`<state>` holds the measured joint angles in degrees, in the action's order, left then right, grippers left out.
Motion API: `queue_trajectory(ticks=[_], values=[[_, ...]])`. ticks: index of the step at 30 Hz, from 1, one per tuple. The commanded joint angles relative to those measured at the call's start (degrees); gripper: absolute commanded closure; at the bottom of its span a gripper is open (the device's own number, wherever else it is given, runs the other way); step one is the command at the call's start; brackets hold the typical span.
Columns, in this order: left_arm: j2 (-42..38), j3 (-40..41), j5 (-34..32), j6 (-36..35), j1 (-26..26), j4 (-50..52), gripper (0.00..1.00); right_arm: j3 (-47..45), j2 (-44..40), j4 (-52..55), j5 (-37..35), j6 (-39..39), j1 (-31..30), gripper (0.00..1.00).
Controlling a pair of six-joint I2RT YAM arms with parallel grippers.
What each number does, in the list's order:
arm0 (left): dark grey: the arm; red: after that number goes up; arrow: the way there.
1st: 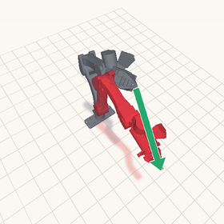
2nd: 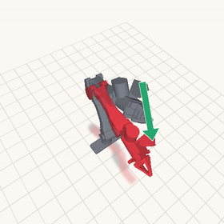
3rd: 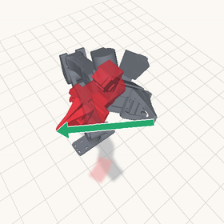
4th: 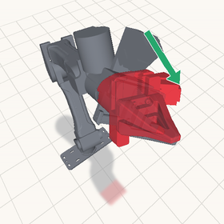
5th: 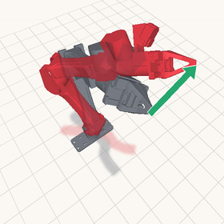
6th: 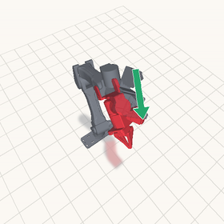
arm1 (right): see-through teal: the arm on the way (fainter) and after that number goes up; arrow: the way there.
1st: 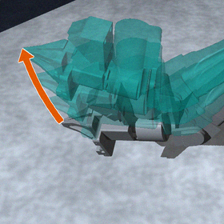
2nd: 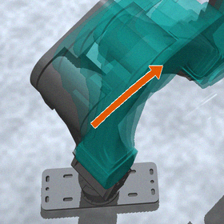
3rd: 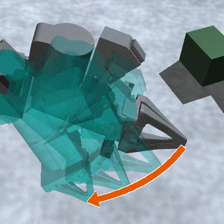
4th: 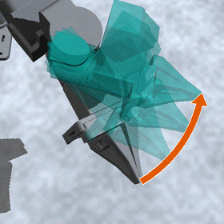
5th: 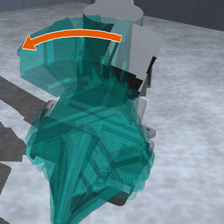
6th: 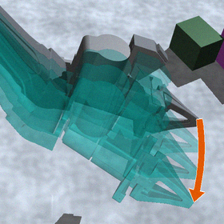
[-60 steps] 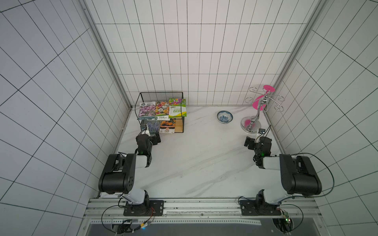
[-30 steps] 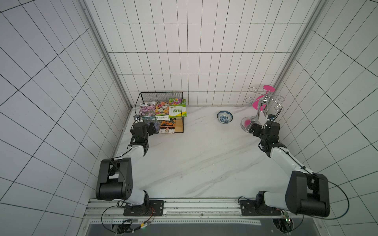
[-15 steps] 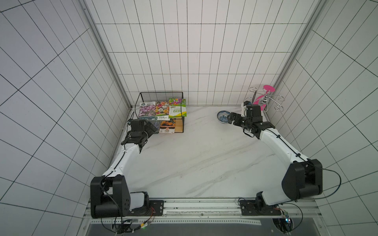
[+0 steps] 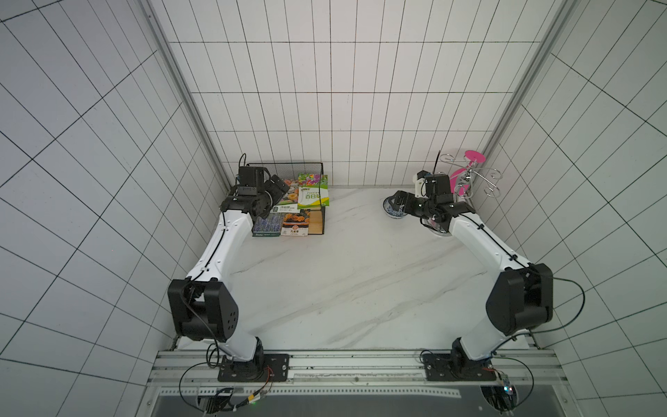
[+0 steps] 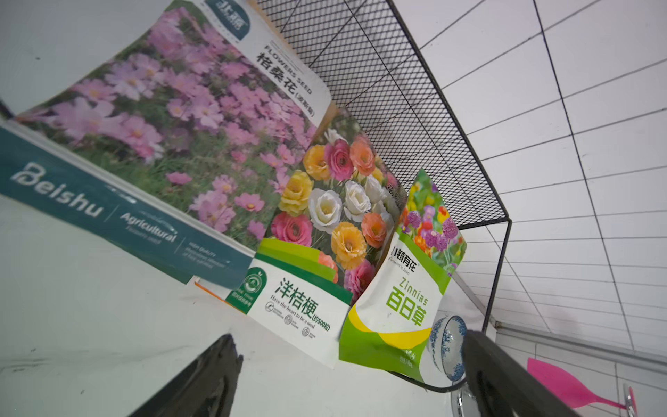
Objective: Take the seed bag off the shelf
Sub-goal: Pick up the seed packet from the shelf.
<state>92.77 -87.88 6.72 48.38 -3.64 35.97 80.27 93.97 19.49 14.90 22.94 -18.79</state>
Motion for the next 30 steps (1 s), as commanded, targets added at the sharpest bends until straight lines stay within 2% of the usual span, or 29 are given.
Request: queue_trajectory(ticks=[1, 6, 14, 22, 30], values=[[6.1, -3.5, 4.9, -8.8, 0.2, -1.6, 0.01, 1.5, 0.0, 1.6, 0.1, -0.2, -0.6, 0.01], [16.5, -12.5, 13.1, -15.9, 0.9, -0.3, 0.01, -0.8, -1.7, 1.6, 0.1, 0.3, -0.6, 0.01], [24.5, -19.6, 14.9, -17.8, 0.3, -2.3, 0.01, -3.7, -3.1, 1.2, 0.5, -0.1, -0.6, 0.01], [25.4, -22.9, 13.6, -19.1, -1.5, -1.6, 0.01, -3.1, -2.6, 1.6, 0.1, -0.7, -0.5, 0.01], [27.5, -24.4, 16.4, -17.6, -1.7, -2.6, 0.01, -3.2, -2.0, 1.6, 0.1, -0.8, -0.6, 0.01]])
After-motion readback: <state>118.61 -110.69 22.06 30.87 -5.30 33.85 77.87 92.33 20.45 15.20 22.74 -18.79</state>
